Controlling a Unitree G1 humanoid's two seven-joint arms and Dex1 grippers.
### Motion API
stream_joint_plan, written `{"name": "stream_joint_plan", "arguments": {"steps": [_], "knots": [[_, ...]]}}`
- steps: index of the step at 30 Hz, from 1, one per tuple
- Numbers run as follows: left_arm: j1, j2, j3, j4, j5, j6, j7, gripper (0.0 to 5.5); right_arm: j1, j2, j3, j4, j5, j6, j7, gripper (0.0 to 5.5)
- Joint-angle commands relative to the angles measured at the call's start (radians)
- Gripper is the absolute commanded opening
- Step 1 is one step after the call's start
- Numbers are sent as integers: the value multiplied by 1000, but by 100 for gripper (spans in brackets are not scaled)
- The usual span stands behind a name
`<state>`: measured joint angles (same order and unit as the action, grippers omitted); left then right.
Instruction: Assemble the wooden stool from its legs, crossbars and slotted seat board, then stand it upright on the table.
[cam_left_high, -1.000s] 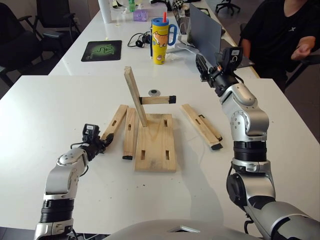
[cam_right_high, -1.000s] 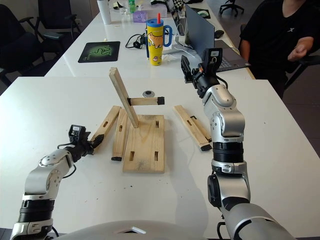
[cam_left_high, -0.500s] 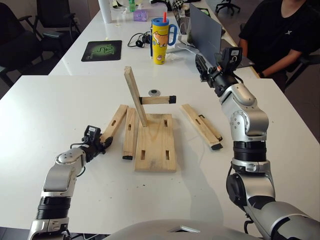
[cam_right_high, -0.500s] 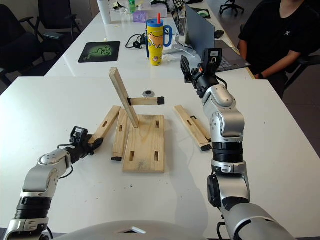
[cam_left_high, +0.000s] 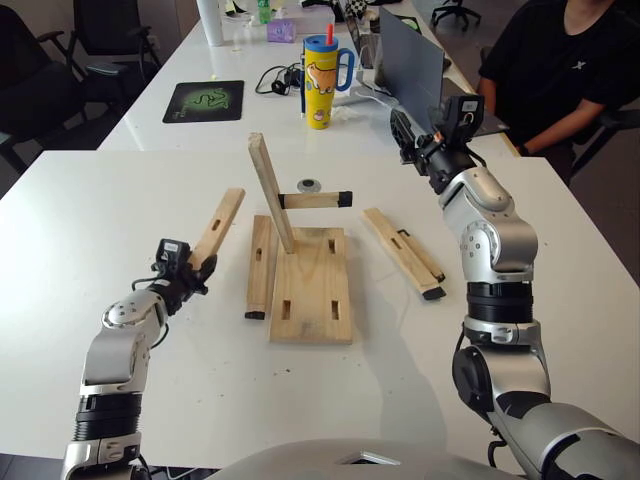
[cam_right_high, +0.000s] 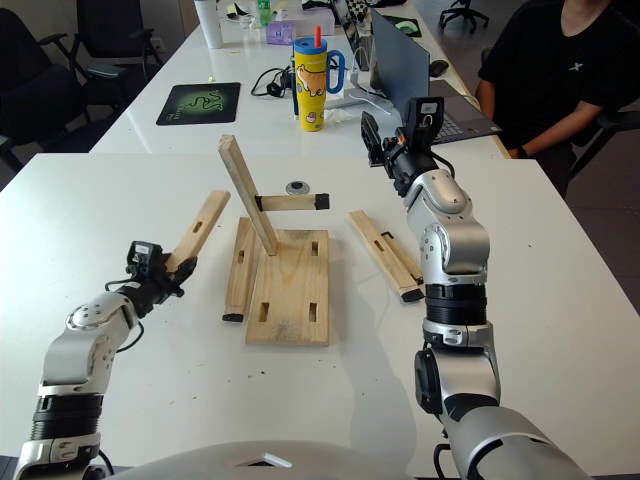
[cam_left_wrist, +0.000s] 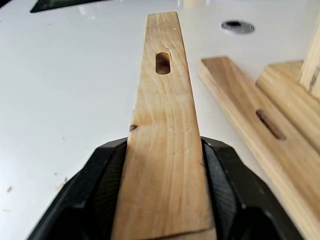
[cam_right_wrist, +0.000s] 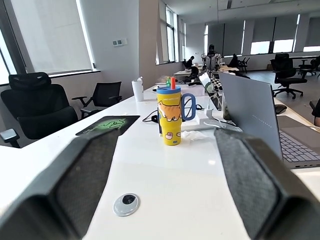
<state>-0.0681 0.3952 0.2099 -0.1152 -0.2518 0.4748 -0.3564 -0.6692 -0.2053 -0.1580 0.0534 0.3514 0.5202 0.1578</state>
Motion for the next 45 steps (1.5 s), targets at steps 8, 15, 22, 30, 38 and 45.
{"name": "stream_joint_plan", "arguments": {"steps": [8,15,22,30,38,45], "knots": [[-166,29,94,-286,-144,-160,-41,206,-299,112,-321,23,695,504,-123,355],[-237,49,-21,-403,-187,-116,-93,206,-337,164,-339,45,902,593,-297,355],[-243,49,-73,-397,-186,-100,-116,206,-325,160,-325,16,1080,595,-336,355],[-239,46,-130,-433,-186,-79,-135,206,-305,155,-265,-7,1160,542,-371,355],[-246,60,-155,-425,-151,-84,-137,206,-309,143,-230,16,1157,478,-384,256],[-240,79,-161,-408,-117,-98,-147,206,-309,120,-210,33,1147,453,-381,155]]}}
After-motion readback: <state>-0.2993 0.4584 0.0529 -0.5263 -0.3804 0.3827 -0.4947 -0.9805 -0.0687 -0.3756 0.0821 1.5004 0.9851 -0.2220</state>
